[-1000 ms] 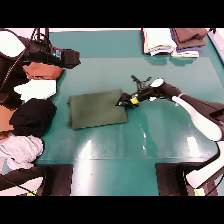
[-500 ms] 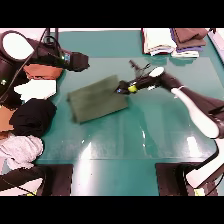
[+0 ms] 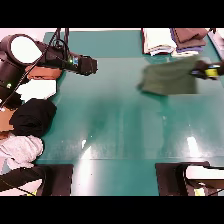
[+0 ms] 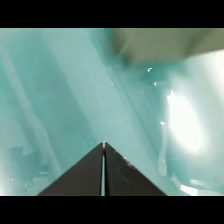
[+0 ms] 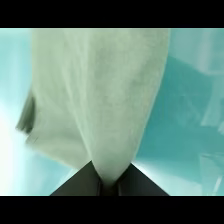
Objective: Fold the shirts.
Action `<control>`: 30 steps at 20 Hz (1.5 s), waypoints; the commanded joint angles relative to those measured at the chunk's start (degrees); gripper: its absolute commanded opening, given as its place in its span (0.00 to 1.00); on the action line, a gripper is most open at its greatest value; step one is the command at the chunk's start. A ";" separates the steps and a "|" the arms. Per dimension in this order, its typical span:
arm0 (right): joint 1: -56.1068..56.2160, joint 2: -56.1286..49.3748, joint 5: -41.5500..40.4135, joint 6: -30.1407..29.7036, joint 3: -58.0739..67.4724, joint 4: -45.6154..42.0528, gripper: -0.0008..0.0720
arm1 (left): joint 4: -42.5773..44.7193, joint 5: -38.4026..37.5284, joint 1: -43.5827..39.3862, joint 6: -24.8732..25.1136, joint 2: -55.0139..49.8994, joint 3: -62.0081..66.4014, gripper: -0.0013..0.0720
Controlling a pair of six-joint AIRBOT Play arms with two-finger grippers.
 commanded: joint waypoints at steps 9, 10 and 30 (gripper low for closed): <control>-26.80 10.16 -3.15 9.27 -16.61 -13.94 0.03 | -0.04 2.40 -0.15 -2.03 -0.04 0.02 0.05; -26.43 11.98 -3.10 11.13 -19.52 -16.81 0.03 | -0.04 2.40 -0.15 -2.01 -0.04 0.02 0.05; 0.04 34.69 -0.33 10.49 -25.53 -9.20 0.62 | 0.17 0.98 -0.15 -0.09 -0.02 0.04 0.05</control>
